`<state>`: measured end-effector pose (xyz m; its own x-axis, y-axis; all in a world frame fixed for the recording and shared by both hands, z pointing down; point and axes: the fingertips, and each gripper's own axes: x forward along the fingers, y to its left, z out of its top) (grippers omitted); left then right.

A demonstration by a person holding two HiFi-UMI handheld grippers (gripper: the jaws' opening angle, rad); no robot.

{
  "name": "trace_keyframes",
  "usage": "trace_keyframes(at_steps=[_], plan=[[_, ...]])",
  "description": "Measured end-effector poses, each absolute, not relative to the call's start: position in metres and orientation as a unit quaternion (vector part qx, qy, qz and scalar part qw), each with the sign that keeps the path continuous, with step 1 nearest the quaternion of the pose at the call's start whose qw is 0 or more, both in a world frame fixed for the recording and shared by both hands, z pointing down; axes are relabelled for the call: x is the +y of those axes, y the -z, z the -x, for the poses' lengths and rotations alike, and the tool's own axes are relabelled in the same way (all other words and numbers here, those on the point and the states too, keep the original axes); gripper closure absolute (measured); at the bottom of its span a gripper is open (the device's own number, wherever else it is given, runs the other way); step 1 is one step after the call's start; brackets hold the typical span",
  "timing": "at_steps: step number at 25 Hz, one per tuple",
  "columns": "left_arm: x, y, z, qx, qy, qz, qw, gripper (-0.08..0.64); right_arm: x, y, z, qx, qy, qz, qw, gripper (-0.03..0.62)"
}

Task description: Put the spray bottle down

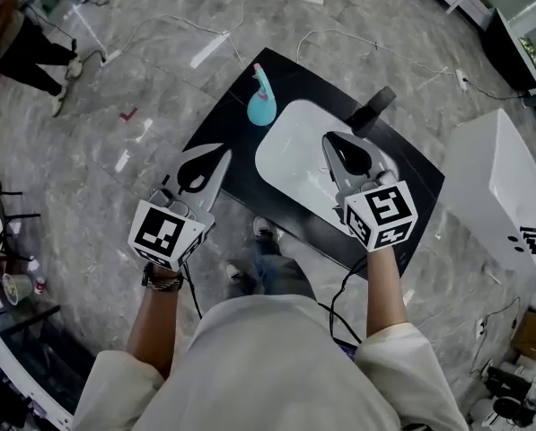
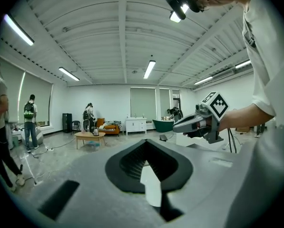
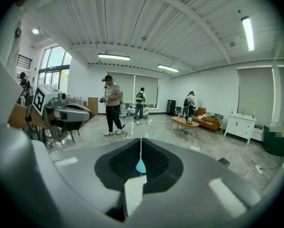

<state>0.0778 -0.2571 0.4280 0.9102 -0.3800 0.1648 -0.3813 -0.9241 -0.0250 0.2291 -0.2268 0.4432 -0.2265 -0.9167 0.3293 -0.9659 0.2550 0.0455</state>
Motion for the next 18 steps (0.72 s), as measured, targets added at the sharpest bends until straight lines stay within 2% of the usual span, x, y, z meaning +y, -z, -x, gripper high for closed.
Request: trace_keyframes(at_steps=[1, 18], plan=[[-0.254, -0.424, -0.082, -0.191, -0.08, -0.978, 0.0, 0.555, -0.219, -0.435, -0.231, -0.777, -0.081, -0.608, 0.139, 0.586], [-0.212, -0.347, -0.14, -0.143, -0.028, -0.988, -0.053, 0.555, -0.12, -0.339, -0.265, -0.727, -0.061, -0.682, 0.06, 0.588]])
